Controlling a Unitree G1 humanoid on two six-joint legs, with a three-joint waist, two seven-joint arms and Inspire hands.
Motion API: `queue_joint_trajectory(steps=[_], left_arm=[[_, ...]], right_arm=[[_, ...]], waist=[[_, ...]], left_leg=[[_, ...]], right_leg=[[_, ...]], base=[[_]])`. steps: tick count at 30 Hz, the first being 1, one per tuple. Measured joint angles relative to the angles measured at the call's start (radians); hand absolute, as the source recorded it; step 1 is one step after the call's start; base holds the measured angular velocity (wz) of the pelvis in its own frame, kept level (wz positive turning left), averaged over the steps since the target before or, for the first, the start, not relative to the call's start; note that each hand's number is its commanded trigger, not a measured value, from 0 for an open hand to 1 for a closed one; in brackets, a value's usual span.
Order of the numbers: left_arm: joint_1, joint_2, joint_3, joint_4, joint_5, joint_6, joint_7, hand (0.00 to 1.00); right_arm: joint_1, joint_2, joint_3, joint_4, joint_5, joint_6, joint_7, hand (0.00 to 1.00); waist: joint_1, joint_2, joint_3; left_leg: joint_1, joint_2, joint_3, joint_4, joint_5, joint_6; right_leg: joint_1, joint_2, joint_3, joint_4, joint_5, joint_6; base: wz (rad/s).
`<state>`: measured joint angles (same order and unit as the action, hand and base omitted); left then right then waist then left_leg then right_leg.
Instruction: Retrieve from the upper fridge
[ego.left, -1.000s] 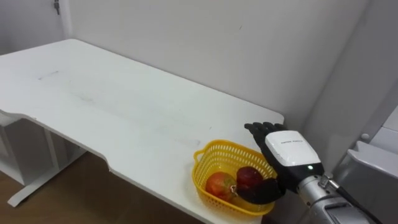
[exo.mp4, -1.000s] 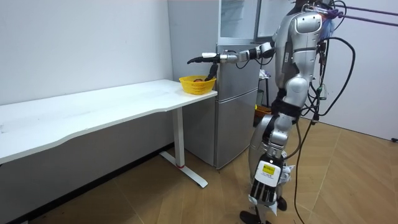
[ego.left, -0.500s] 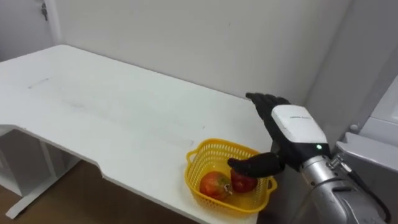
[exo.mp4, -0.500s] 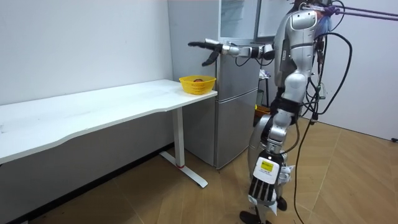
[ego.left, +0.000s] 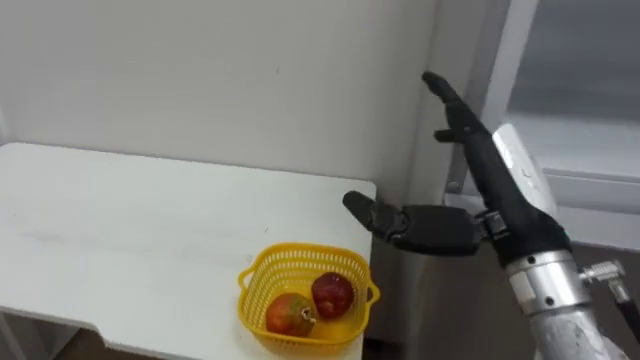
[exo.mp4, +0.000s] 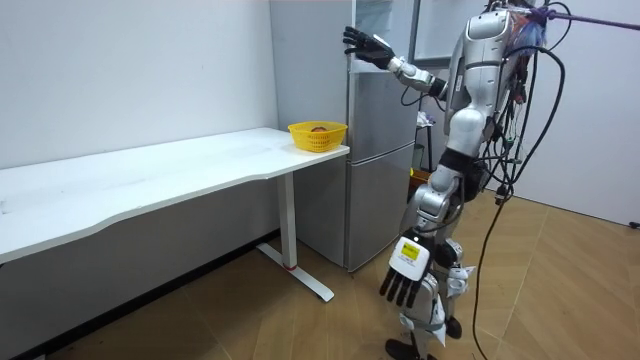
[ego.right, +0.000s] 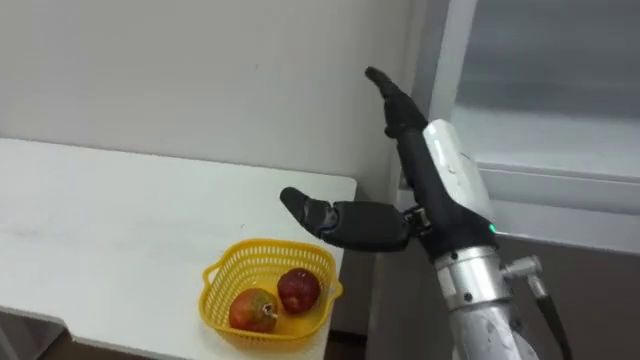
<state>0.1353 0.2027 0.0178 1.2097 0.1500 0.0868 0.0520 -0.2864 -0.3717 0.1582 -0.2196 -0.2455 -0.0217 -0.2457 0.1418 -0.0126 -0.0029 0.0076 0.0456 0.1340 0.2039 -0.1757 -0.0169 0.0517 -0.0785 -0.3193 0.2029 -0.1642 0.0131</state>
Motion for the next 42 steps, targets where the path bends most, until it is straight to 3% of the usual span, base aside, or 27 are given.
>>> queue_joint_trajectory(steps=[5, 8, 14, 20, 24, 32, 42], left_arm=[[0.014, -0.001, 0.005, -0.002, -0.002, -0.006, -0.003, 0.0], [0.017, -0.013, 0.005, 0.002, -0.002, -0.009, -0.001, 0.0], [0.014, -0.032, 0.0, 0.0, -0.002, -0.031, 0.005, 0.0], [0.025, -0.032, -0.008, 0.0, -0.011, -0.032, 0.021, 0.0], [0.041, -0.032, -0.014, 0.001, -0.015, -0.045, 0.025, 0.0], [0.052, -0.033, -0.032, 0.002, -0.041, -0.051, 0.017, 0.0], [0.061, -0.034, -0.03, 0.007, -0.041, -0.047, 0.015, 0.0]], right_arm=[[0.084, 0.063, -0.038, -0.036, 0.028, -0.02, -0.001, 0.0], [0.149, 0.079, -0.039, -0.039, 0.03, -0.023, 0.005, 0.0], [0.214, 0.136, -0.069, -0.097, 0.051, -0.048, 0.01, 0.0], [0.274, 0.148, -0.07, -0.143, 0.116, -0.067, 0.004, 0.0], [0.302, 0.184, -0.071, -0.156, 0.138, -0.078, -0.004, 0.0], [0.343, 0.185, -0.073, -0.156, 0.136, -0.081, -0.04, 0.0], [0.41, 0.185, -0.099, -0.158, 0.088, -0.116, -0.087, 0.0]], waist=[[-0.022, -0.006, -0.0027], [-0.034, -0.011, -0.0045], [-0.062, 0.001, 0.0012], [-0.088, 0.015, -0.0006], [-0.112, 0.025, -0.0058], [-0.123, 0.024, -0.003], [-0.14, 0.022, -0.0028]], left_leg=[[0.021, 0.0, 0.012, -0.007, 0.0, 0.0], [0.022, 0.0, 0.02, -0.009, 0.0, 0.0], [0.02, 0.006, 0.04, -0.019, -0.002, -0.003], [0.03, 0.011, 0.064, -0.025, -0.004, -0.005], [0.036, 0.011, 0.066, -0.036, -0.004, -0.005], [0.041, 0.012, 0.074, -0.037, -0.005, -0.006], [0.046, 0.012, 0.085, -0.037, -0.006, -0.006]], right_leg=[[0.001, 0.003, 0.02, -0.004, -0.001, 0.001], [-0.001, 0.004, 0.028, -0.004, 0.0, 0.002], [-0.004, 0.012, 0.045, -0.019, 0.001, 0.002], [-0.011, 0.016, 0.062, -0.016, 0.001, 0.001], [-0.013, 0.018, 0.067, -0.015, 0.002, 0.001], [-0.007, 0.019, 0.071, -0.013, 0.002, 0.0], [-0.006, 0.02, 0.086, -0.02, 0.002, 0.001]], base=[[-0.11], [-0.08], [-0.07], [-0.09], [-0.06], [0.0], [-0.03]])
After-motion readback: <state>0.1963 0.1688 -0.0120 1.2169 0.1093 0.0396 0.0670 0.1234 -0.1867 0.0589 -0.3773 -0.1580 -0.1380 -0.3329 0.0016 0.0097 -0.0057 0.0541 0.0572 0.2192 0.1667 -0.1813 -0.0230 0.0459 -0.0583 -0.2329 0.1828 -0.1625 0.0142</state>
